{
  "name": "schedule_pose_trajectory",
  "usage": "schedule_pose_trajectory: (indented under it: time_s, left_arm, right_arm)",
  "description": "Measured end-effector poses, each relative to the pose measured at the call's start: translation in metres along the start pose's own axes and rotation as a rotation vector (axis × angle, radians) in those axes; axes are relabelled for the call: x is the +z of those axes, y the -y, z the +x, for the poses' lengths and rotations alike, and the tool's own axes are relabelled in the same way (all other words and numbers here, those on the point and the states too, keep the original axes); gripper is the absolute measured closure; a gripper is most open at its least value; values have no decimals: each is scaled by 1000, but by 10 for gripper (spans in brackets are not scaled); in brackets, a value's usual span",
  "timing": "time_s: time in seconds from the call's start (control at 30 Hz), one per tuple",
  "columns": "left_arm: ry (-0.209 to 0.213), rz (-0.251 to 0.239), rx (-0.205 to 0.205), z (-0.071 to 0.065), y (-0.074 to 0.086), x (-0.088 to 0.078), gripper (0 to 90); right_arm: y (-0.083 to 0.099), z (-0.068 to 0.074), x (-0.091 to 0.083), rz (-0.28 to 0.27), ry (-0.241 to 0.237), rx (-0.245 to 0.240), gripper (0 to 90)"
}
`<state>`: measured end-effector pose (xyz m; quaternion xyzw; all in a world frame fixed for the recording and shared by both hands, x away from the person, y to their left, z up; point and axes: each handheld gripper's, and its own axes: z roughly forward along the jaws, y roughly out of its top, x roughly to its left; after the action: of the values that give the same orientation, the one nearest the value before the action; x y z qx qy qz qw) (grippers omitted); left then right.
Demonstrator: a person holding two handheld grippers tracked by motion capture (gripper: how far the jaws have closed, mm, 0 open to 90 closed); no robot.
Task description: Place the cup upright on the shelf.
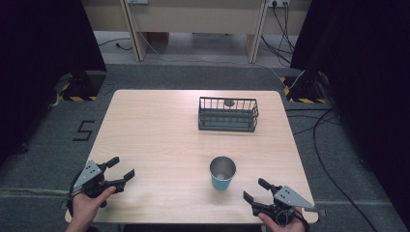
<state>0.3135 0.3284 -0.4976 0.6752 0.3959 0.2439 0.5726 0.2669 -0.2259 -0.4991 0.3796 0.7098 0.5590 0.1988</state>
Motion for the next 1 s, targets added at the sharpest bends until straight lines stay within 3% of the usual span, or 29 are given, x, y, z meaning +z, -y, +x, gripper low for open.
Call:
schedule_pose_trajectory:
  time_s: [0.2, 0.53, 0.8, 1.0]
  left_arm:
    - [-7, -14, -13, 1, 1, 0, 144]
    - [-22, -8, -27, 2, 1, 0, 146]
    - [-19, -5, -29, 2, 2, 1, 146]
    - [-20, -6, -32, 3, 1, 1, 147]
  right_arm:
    - [-5, 8, 8, -23, -41, -19, 211]
    - [-13, 21, 31, 20, -83, -67, 175]
    - [-18, 24, 47, 36, -87, -85, 161]
    - [-19, 24, 69, 54, -79, -107, 156]
